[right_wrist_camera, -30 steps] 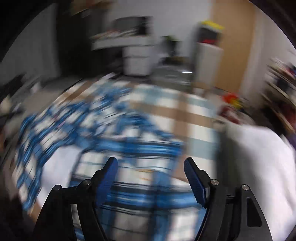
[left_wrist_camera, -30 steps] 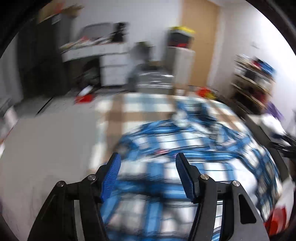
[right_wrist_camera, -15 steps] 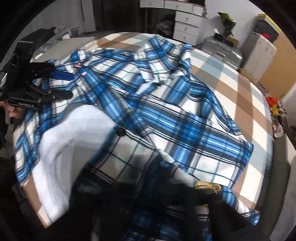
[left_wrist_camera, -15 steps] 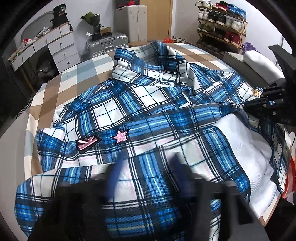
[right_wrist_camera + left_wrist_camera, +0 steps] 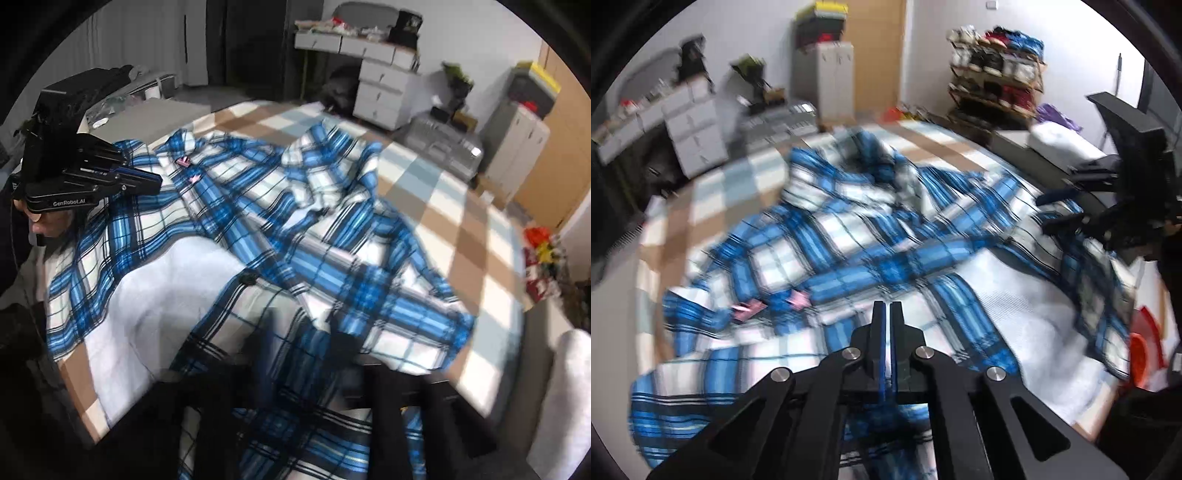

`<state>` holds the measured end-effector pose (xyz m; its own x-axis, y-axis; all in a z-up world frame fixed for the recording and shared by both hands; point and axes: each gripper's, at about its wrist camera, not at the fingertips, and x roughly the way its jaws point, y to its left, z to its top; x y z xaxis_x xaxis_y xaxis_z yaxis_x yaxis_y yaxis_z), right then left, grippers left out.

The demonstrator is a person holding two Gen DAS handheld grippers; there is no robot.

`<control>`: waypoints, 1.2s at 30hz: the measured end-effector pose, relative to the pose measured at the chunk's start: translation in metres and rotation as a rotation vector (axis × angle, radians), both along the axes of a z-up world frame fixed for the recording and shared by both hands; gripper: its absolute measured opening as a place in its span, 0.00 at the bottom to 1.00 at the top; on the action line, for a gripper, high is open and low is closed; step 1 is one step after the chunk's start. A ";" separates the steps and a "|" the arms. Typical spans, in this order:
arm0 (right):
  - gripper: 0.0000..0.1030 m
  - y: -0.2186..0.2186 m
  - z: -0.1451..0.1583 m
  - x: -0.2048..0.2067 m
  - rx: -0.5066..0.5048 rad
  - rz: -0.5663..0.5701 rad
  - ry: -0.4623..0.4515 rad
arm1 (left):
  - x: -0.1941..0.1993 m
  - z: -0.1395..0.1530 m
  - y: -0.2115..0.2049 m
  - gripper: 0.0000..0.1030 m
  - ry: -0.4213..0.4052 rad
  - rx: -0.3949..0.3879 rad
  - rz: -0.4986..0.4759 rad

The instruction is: Fold large clothes

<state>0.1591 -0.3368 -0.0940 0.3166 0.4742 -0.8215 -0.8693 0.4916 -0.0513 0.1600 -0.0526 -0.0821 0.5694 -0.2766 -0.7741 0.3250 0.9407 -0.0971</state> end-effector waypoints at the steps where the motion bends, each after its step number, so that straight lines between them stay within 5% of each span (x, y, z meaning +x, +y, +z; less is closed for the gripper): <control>1: 0.52 0.003 -0.003 0.000 -0.003 0.012 0.014 | 0.001 -0.002 -0.002 0.11 0.015 -0.016 -0.011; 2: 0.52 0.006 -0.007 0.000 -0.011 0.022 0.027 | 0.001 -0.002 -0.005 0.37 0.021 -0.026 -0.020; 4: 0.55 0.014 -0.016 0.001 -0.037 0.040 0.054 | 0.004 -0.005 -0.014 0.69 0.020 -0.023 -0.048; 8: 0.53 0.024 -0.032 0.003 -0.079 0.051 0.075 | 0.013 -0.018 -0.034 0.69 0.079 0.080 -0.079; 10: 0.08 0.025 -0.033 -0.002 -0.070 0.086 0.071 | 0.023 -0.031 -0.037 0.69 0.115 0.151 -0.053; 12: 0.03 0.024 -0.031 -0.012 -0.082 0.110 0.022 | 0.028 -0.039 -0.038 0.69 0.134 0.159 -0.048; 13: 0.02 0.023 -0.029 -0.015 -0.076 0.116 0.003 | 0.029 -0.039 -0.037 0.68 0.130 0.152 -0.046; 15: 0.02 0.016 -0.020 -0.024 -0.043 0.125 -0.028 | 0.026 -0.036 -0.037 0.46 0.111 0.135 -0.054; 17: 0.02 0.008 -0.008 -0.029 0.008 0.121 -0.032 | 0.021 -0.034 -0.039 0.00 0.088 0.146 -0.067; 36: 0.01 0.004 0.036 -0.026 0.128 0.045 -0.209 | 0.007 0.028 -0.016 0.00 -0.144 0.035 0.041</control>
